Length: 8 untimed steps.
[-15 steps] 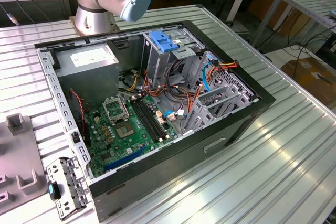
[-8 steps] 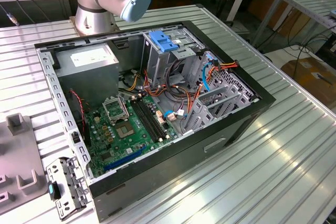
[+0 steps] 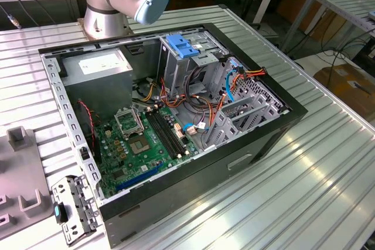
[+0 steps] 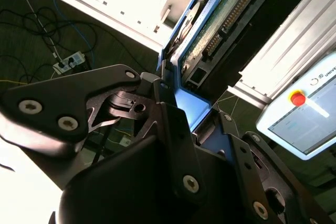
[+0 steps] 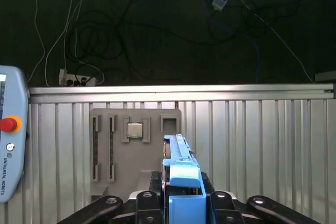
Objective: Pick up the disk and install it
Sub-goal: 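Pick up the disk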
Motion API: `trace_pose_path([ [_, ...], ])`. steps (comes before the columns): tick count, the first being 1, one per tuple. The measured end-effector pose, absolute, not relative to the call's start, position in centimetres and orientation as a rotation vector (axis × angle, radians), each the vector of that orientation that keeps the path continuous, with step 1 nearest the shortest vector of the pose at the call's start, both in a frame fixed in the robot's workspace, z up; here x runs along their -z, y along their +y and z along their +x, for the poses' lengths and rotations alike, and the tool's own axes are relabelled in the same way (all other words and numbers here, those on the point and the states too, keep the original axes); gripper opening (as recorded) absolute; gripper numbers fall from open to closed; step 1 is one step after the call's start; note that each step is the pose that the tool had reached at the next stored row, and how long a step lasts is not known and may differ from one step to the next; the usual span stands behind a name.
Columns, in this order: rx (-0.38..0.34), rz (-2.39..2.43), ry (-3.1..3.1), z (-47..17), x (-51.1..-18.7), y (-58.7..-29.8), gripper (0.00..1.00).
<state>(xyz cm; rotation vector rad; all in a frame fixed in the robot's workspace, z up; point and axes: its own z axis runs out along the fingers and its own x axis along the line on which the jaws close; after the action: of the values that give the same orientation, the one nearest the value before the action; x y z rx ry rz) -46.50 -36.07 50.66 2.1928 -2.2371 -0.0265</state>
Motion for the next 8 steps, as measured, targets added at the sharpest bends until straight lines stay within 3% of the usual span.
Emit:
trace_pose_path([
  [8,0.027,2.193,-2.237,-46.33,-50.67,-36.07,0.37],
])
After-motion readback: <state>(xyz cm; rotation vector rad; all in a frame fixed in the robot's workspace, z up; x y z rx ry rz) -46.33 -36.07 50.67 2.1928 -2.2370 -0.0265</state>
